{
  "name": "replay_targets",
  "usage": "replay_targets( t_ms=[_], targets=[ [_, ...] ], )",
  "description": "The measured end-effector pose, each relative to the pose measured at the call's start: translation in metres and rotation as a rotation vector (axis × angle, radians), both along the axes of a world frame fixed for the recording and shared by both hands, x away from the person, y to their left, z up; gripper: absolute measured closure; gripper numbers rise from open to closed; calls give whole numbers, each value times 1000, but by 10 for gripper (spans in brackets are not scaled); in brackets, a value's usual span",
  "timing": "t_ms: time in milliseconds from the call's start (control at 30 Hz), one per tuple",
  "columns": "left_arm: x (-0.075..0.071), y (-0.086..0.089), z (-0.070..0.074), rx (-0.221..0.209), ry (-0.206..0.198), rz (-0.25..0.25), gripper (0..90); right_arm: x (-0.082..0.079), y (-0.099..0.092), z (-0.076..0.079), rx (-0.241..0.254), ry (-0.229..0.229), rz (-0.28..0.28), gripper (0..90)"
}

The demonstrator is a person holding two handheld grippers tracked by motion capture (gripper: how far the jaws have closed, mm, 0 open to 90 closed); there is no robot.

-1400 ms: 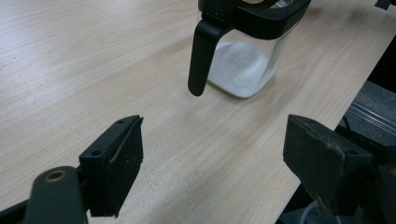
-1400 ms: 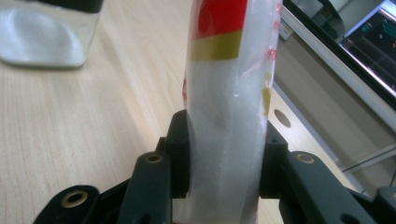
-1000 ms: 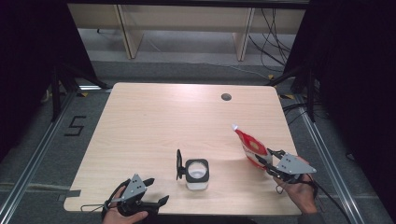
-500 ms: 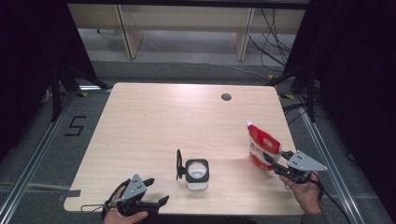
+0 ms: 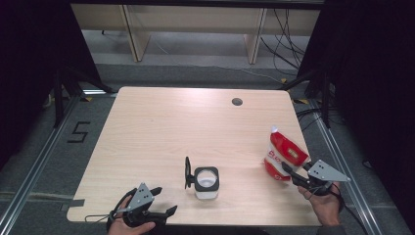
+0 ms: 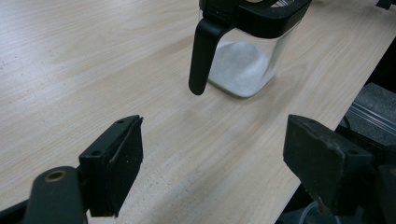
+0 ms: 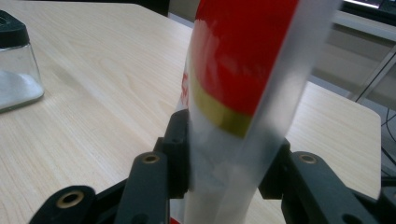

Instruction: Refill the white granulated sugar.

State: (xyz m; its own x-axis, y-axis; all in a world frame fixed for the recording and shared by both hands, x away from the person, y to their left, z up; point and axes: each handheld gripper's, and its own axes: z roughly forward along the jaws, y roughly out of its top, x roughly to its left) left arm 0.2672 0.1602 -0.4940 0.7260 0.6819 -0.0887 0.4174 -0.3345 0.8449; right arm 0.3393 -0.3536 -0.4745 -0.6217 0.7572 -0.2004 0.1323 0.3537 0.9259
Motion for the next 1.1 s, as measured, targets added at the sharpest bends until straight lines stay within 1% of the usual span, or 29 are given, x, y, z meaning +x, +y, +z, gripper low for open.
replay_targets(
  t_ms=[33,67,100,133,167,233,267,300,333,367,400,433,467,500,533,567,600,633,667,700,767,800,867,900,933,967,1000,1033,1100],
  targets=[
    [0,0,0,1,0,0,194,-2,-1,0,1,13,-14,631],
    [0,0,0,-10,-4,-3,194,-2,-1,-1,10,9,-14,625],
    [0,-1,-1,-24,10,13,194,-3,-2,0,1,11,-16,619],
    [0,-1,-1,-24,10,13,194,-3,-2,0,1,11,-16,619],
    [1,1,0,-3,-8,-2,194,-5,-2,0,4,8,-23,600],
    [1,1,0,-6,-6,2,194,-7,0,1,21,8,-39,587],
    [1,1,0,-5,-7,1,194,-7,-2,3,21,7,-35,578],
    [1,1,0,-7,-6,2,194,-9,0,3,48,5,-55,561],
    [1,1,0,-7,-7,2,194,-9,-1,5,33,-9,-48,545],
    [1,1,0,-8,-6,3,194,-10,-1,5,39,-3,-54,521],
    [1,2,0,-9,-5,5,193,-12,-1,5,65,27,-69,482],
    [1,2,0,-9,-5,5,193,-13,-1,5,88,34,-90,447],
    [1,2,0,-9,-6,5,193,-16,-1,4,119,74,-115,415],
    [1,2,0,-9,-5,5,193,-19,-1,5,126,90,-136,389],
    [1,2,0,-9,-5,5,193,-21,-2,5,138,95,-144,363],
    [1,2,0,-8,-5,5,193,-21,-3,4,145,64,-153,339],
    [1,2,0,-7,-6,3,193,-22,-4,5,158,79,-149,324],
    [1,2,0,-8,-6,5,193,-24,-5,5,180,76,-172,308],
    [1,2,0,-9,-6,5,193,-26,-7,6,171,92,-177,291],
    [1,2,0,-9,-6,6,193,-29,-6,6,198,120,-197,278],
    [1,2,0,-10,-6,7,193,-32,-8,5,202,119,-210,262],
    [1,2,0,-9,-7,6,193,-33,-12,7,170,113,-204,262],
    [1,2,0,-7,-5,5,193,-35,-12,6,171,104,-204,269],
    [0,1,0,-12,-2,15,193,-42,-10,9,158,114,-226,279],
    [1,2,0,6,-2,11,192,-45,-9,10,168,127,-234,278],
    [1,2,0,8,4,17,192,-47,-10,11,157,123,-242,275],
    [1,2,0,8,5,17,192,-48,-10,11,151,100,-243,271],
    [0,1,0,-16,6,20,192,-51,-9,11,151,112,-250,266],
    [0,0,-1,-29,6,24,192,-55,-8,10,139,120,-248,255]
  ],
)
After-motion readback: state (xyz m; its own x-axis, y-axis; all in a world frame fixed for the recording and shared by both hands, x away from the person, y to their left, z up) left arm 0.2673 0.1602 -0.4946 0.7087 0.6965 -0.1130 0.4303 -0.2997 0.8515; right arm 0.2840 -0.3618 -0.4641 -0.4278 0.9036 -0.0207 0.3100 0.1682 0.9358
